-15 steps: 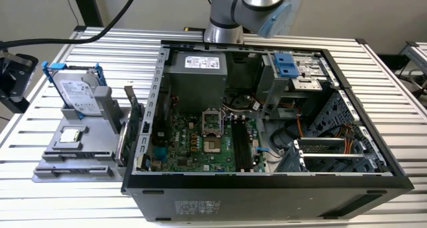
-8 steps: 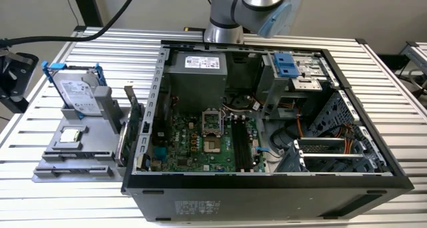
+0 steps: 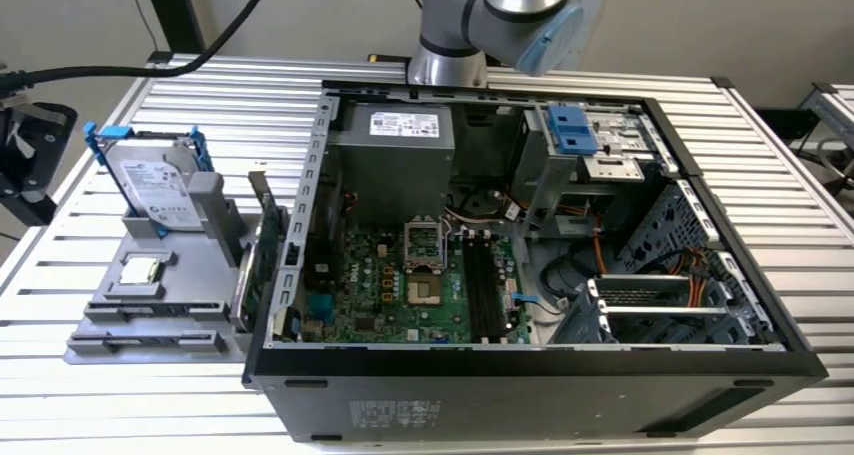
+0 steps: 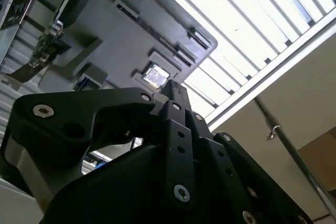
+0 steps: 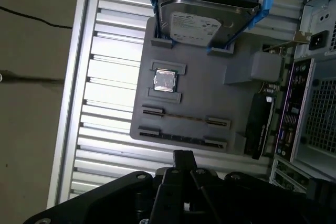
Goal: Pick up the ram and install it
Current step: 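Pick up the ram and move it above insertion slot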
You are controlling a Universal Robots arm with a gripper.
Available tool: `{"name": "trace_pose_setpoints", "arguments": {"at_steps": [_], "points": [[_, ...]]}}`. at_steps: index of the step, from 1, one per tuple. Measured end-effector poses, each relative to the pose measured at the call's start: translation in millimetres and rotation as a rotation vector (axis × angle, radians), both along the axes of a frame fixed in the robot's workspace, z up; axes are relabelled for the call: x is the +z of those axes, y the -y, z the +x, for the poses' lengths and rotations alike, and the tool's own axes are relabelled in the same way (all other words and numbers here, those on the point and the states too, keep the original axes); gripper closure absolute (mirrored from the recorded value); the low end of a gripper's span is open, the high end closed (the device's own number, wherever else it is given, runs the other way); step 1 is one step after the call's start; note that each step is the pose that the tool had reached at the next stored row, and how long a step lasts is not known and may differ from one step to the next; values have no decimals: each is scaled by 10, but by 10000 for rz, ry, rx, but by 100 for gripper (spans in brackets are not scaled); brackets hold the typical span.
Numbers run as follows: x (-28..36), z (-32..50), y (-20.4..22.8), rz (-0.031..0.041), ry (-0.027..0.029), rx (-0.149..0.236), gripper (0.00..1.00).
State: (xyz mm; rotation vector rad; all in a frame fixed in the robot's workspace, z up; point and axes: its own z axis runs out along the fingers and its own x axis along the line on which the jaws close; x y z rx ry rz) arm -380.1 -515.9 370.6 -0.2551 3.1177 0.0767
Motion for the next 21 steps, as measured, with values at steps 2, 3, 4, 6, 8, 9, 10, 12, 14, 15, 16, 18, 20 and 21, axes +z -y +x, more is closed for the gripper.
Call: {"name": "trace_pose_setpoints", "arguments": {"at_steps": [2,3,4,6,8,9,10,12,14,15,16,18,20,21], "points": [[0,0,0,0,0,139,100],[0,0,0,-1,0,224,100],[0,1,-7,-8,0,291,100],[0,1,-12,-21,0,364,100],[1,0,-12,-23,-1,463,100],[0,0,-12,-23,-1,520,100],[0,0,-12,-23,-1,575,100],[0,0,-13,-22,0,663,100],[-1,-1,-13,-21,1,789,100],[0,-1,-13,-22,0,864,100],[0,-1,-13,-22,0,946,100],[0,0,-12,-21,0,1104,100],[0,0,-13,-22,0,1268,100],[0,-1,-13,-22,0,1356,100]]}}
